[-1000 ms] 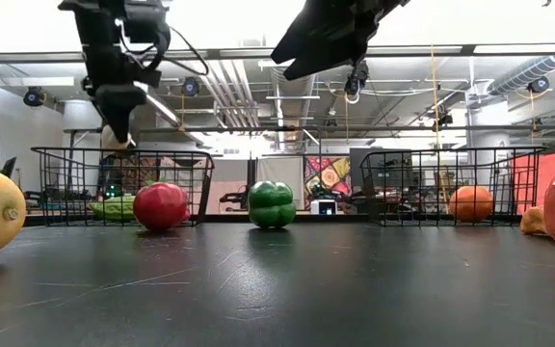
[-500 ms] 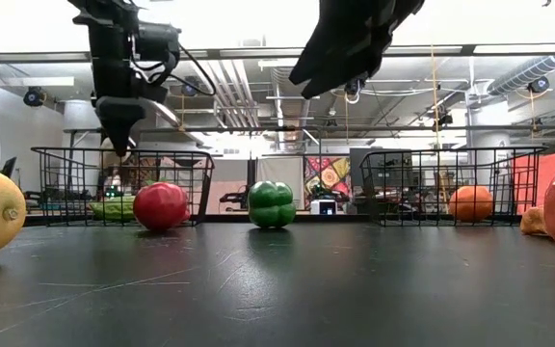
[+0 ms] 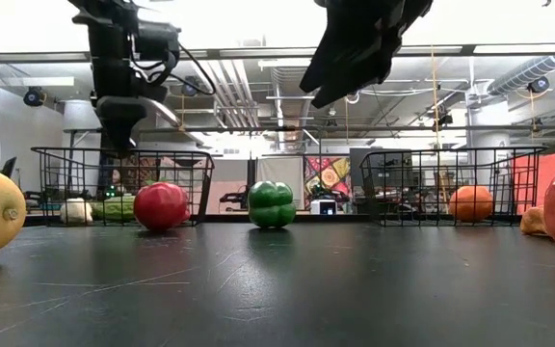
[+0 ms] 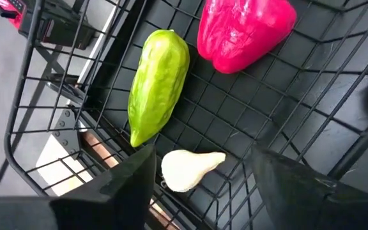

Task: Sort produce into baskets
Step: Put the bottom tomato into the right wire basket

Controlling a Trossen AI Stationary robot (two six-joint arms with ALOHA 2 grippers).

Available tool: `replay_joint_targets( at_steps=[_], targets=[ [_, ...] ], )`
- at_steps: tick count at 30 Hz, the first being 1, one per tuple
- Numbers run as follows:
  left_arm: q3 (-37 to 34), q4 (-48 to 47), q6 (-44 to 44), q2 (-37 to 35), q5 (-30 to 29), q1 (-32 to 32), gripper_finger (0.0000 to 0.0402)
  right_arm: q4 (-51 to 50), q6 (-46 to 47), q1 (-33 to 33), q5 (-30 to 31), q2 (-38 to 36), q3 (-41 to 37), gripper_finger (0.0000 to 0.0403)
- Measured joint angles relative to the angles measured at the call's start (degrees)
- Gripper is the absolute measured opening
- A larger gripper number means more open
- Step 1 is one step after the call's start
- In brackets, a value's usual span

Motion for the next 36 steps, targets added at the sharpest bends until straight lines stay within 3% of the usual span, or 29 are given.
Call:
replay_joint_targets(
  at_steps=[9, 19, 24, 28, 32, 36],
  targets=[
    [0.0, 1.7, -6.2, -5.1, -0.1, -6.1, 0.0237, -18.6, 19.0, 0.0, -8.2, -0.5, 4.0, 0.0297],
    [-0.1, 9.7, -9.9, -12.0, -0.1, -21.3, 0.0237, -36.6, 35.7, 1.5, -21.4, -0.5, 4.3, 0.0299],
    [-0.1, 14.1, -11.7, -13.3, -0.7, -30.0, 0.0237, -45.5, 43.2, 3.5, -22.6, -1.7, 4.2, 0.0299],
    [-0.1, 16.7, -13.0, -13.4, -5.1, -37.2, 0.0237, -51.1, 49.7, 5.3, -22.1, -4.2, 3.3, 0.0299],
    [-0.1, 17.3, -14.2, -13.0, -10.4, -43.6, 0.0237, -51.8, 55.3, 7.2, -20.3, -8.4, 1.3, 0.0299],
    [-0.1, 17.4, -15.8, -12.4, -11.5, -48.7, 0.0237, -51.8, 61.3, 9.7, -20.5, -12.3, -0.5, 0.0299]
  ],
)
